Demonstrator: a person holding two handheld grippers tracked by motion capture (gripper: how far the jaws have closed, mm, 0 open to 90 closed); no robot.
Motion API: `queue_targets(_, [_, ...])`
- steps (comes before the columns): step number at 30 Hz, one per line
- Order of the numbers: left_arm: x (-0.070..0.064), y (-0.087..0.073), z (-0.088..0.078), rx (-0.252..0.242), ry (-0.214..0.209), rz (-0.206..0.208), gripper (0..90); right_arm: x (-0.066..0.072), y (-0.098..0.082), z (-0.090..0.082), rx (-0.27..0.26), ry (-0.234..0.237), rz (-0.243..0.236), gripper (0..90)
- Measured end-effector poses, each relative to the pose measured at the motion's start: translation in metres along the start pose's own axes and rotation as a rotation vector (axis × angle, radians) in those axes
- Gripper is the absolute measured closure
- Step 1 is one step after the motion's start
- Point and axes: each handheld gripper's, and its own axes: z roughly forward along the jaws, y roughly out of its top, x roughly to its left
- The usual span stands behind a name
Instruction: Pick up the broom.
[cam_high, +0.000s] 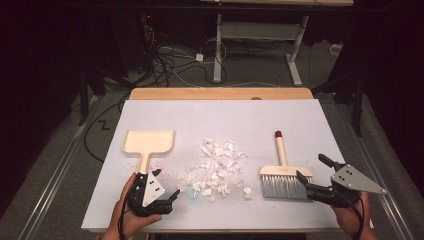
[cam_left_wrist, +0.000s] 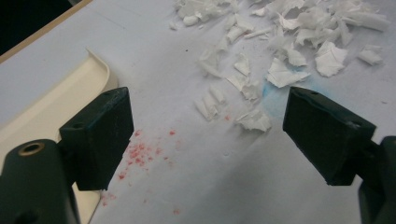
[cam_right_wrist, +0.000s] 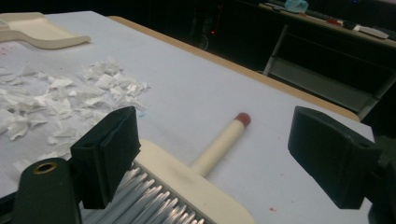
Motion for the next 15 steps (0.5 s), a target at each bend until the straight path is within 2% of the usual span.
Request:
queue_targets(8, [-0.0005, -0.0008, -0.0004, 0.003, 0.002, 0.001, 15.5, 0.0019, -0.0006, 0.0018, 0.024, 0.019, 0.006, 17.3])
queue_targets(9, [-0.0006, -0.0009, -0.0003, 0.004, 0.0, 0.004, 15.5, 0.0026, -0.0008, 0.0042, 0.033, 0.015, 0.025, 17.9])
queue_targets(10, [-0.0005, -0.001, -0.0001, 0.005, -0.001, 0.007, 15.5, 0.0026, -0.0008, 0.0042, 0.033, 0.015, 0.025, 17.9])
queue_targets(12, [-0.0003, -0.0012, -0.0001, 0.007, -0.002, 0.008, 15.5, 0.0035, -0.001, 0.007, 0.051, -0.003, 0.034, 19.7])
queue_targets(13, [-0.0004, -0.0012, -0.0003, 0.007, -0.004, 0.009, 15.5, 0.0053, -0.0023, 0.0087, 0.06, -0.026, 0.045, 23.7])
queue_targets(15, [-0.0018, -0.0011, -0.0011, 0.006, -0.003, 0.015, 15.5, 0.0054, -0.0027, 0.0089, 0.069, -0.024, 0.044, 23.8])
